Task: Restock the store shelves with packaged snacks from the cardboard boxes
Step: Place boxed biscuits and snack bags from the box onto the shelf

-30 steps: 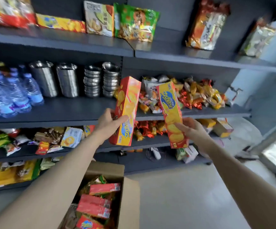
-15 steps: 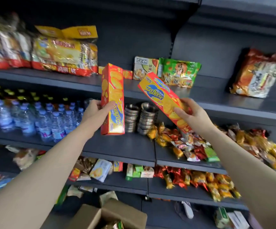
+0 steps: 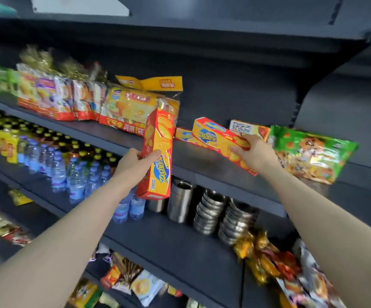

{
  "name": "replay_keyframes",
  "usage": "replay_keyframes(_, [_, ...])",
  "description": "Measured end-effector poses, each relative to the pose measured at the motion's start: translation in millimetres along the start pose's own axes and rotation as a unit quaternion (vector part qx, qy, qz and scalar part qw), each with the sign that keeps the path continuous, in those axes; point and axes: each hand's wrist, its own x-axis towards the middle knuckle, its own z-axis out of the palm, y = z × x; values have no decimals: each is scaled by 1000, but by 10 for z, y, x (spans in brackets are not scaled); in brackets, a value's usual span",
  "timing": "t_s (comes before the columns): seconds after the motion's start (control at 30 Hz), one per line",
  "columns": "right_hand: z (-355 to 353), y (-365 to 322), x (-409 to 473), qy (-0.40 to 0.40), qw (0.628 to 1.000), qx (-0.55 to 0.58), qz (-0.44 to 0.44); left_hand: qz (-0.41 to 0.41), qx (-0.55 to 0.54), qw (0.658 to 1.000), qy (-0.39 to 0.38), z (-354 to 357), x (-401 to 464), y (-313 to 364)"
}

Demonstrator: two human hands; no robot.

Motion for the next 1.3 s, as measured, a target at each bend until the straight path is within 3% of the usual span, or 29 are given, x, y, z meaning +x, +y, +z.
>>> replay_keyframes(0.17, [288, 132, 416, -30, 999, -14, -17, -20, -7, 999, 41, 130, 196, 61])
replay_keyframes(0.33, [340, 167, 189, -20, 1000, -11, -16, -25, -20, 998, 55, 65, -16, 34])
replay_keyframes(0.73, [203, 165, -278, -3, 999, -44, 10, -46, -9, 999, 17, -119, -402, 6])
replay_keyframes(0.97, [291, 58, 384, -52, 997, -51, -31, -10, -8, 999, 51, 3, 118, 24])
replay_keyframes(1.3, [1251, -196, 1652, -134, 985, -65, -83, -18, -37, 995, 91, -212, 985, -50])
